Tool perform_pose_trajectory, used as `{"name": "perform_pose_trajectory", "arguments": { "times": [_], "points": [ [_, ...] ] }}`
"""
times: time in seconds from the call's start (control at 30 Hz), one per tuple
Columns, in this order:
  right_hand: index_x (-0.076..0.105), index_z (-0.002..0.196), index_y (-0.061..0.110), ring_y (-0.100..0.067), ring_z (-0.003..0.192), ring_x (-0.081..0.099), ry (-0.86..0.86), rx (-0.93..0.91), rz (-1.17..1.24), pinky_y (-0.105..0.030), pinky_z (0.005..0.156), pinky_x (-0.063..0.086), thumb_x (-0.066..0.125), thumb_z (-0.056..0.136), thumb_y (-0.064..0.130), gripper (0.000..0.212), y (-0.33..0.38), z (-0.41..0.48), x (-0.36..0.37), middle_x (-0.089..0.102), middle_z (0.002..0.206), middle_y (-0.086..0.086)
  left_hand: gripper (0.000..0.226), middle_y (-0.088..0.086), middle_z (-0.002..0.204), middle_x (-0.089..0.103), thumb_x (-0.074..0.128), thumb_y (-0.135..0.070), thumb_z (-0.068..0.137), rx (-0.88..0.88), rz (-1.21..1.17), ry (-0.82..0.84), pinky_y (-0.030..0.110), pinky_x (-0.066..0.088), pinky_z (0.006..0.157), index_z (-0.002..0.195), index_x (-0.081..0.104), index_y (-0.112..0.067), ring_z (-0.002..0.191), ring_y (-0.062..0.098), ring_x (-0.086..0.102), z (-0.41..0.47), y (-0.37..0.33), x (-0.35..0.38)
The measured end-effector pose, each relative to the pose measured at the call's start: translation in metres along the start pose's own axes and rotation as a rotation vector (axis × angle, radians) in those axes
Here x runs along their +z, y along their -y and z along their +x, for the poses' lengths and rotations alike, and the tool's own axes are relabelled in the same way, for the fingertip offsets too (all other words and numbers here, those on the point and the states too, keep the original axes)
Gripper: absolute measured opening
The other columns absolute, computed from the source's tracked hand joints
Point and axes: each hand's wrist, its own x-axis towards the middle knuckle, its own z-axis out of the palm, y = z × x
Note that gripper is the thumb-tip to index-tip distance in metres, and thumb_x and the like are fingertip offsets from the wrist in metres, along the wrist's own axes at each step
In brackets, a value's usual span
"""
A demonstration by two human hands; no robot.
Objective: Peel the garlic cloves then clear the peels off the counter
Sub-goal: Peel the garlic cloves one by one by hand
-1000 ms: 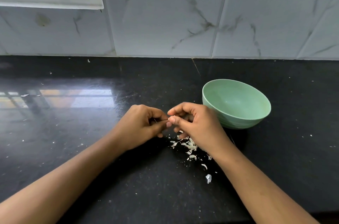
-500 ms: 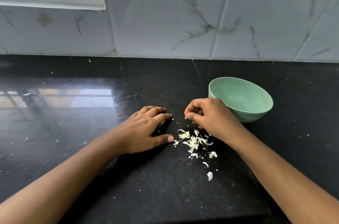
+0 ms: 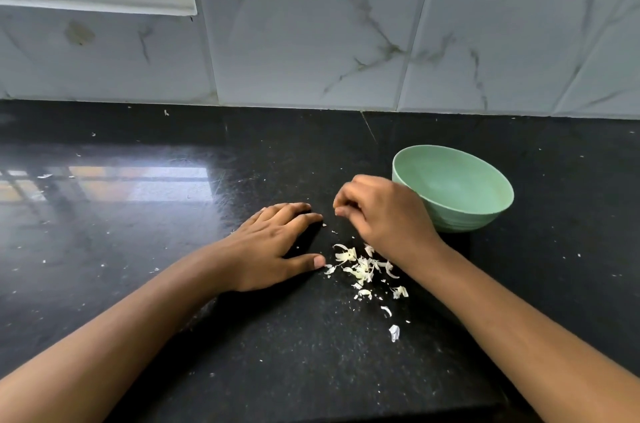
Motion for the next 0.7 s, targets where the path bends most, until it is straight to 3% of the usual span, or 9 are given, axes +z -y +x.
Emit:
{"name": "perform_pose_trajectory", "arguments": {
  "times": [0.1, 0.2, 0.37, 0.43, 0.5, 0.6, 0.7],
  "points": [
    [0.065, 0.083, 0.02, -0.023, 0.081, 0.061, 0.094, -0.037, -0.07, -0.034, 0.06, 0.043, 0.064, 0.086, 0.023, 0.004, 0.002, -0.001, 0.003, 0.062, 0.081, 0.001, 0.077, -0.012, 0.156, 0.009, 0.029, -0.07, 0.082, 0.0, -0.008, 0.0, 0.027, 0.005, 0.116, 0.148, 0.015, -0.035, 0.144, 0.007, 0.003, 0.0, -0.001, 0.0],
    [0.065, 0.079, 0.021, -0.022, 0.073, 0.062, 0.018, -0.037, -0.054, -0.034, 0.056, 0.046, 0.066, 0.082, 0.023, 0.004, -0.002, 0.002, 0.0, 0.062, 0.076, 0.003, 0.08, -0.012, 0.156, 0.01, 0.028, -0.073, 0.08, 0.007, -0.013, -0.008, 0.027, 0.006, 0.117, 0.148, 0.016, -0.034, 0.143, 0.007, 0.003, 0.001, 0.0, 0.001],
    [0.065, 0.079, 0.02, -0.022, 0.075, 0.062, 0.055, -0.05, -0.122, -0.033, 0.056, 0.044, 0.068, 0.082, 0.022, 0.005, -0.002, 0.002, 0.005, 0.061, 0.076, 0.003, 0.074, -0.014, 0.155, 0.011, 0.033, -0.071, 0.084, -0.001, -0.023, -0.023, 0.03, 0.008, 0.118, 0.147, 0.017, -0.036, 0.142, 0.005, 0.005, 0.002, 0.002, 0.002],
    [0.068, 0.078, 0.023, -0.014, 0.071, 0.062, -0.001, 0.089, 0.105, -0.031, 0.06, 0.047, 0.069, 0.082, 0.023, 0.004, -0.001, 0.003, 0.001, 0.064, 0.074, 0.006, 0.081, -0.015, 0.152, 0.02, 0.03, -0.079, 0.075, 0.0, -0.03, -0.058, 0.031, 0.014, 0.116, 0.144, 0.023, -0.038, 0.141, 0.006, 0.013, 0.003, 0.003, 0.002],
    [0.071, 0.079, 0.02, -0.007, 0.062, 0.06, 0.021, 0.328, 0.6, -0.026, 0.055, 0.049, 0.071, 0.083, 0.017, 0.005, 0.003, 0.005, -0.004, 0.065, 0.067, 0.008, 0.084, -0.015, 0.141, 0.039, 0.032, -0.08, 0.067, 0.001, -0.125, -0.195, 0.031, 0.028, 0.11, 0.139, 0.033, -0.038, 0.133, 0.006, 0.032, 0.004, 0.001, 0.001],
    [0.07, 0.085, 0.006, -0.005, 0.058, 0.058, 0.176, 0.54, 1.157, -0.017, 0.047, 0.046, 0.063, 0.088, 0.007, 0.007, 0.007, -0.001, -0.008, 0.067, 0.066, 0.005, 0.062, -0.024, 0.109, 0.06, 0.059, -0.063, 0.07, 0.07, -0.341, -0.517, 0.026, 0.047, 0.091, 0.126, 0.052, -0.037, 0.104, -0.001, 0.057, 0.003, -0.007, -0.003],
    [0.069, 0.087, 0.007, -0.005, 0.061, 0.06, 0.265, 0.555, 1.356, -0.016, 0.048, 0.048, 0.062, 0.086, 0.01, 0.008, 0.007, -0.002, -0.015, 0.068, 0.07, 0.003, 0.034, -0.024, 0.089, 0.065, 0.068, -0.046, 0.076, 0.179, -0.308, -0.762, 0.021, 0.05, 0.076, 0.108, 0.066, -0.034, 0.084, -0.001, 0.062, -0.001, -0.011, -0.007]
  ]
}}
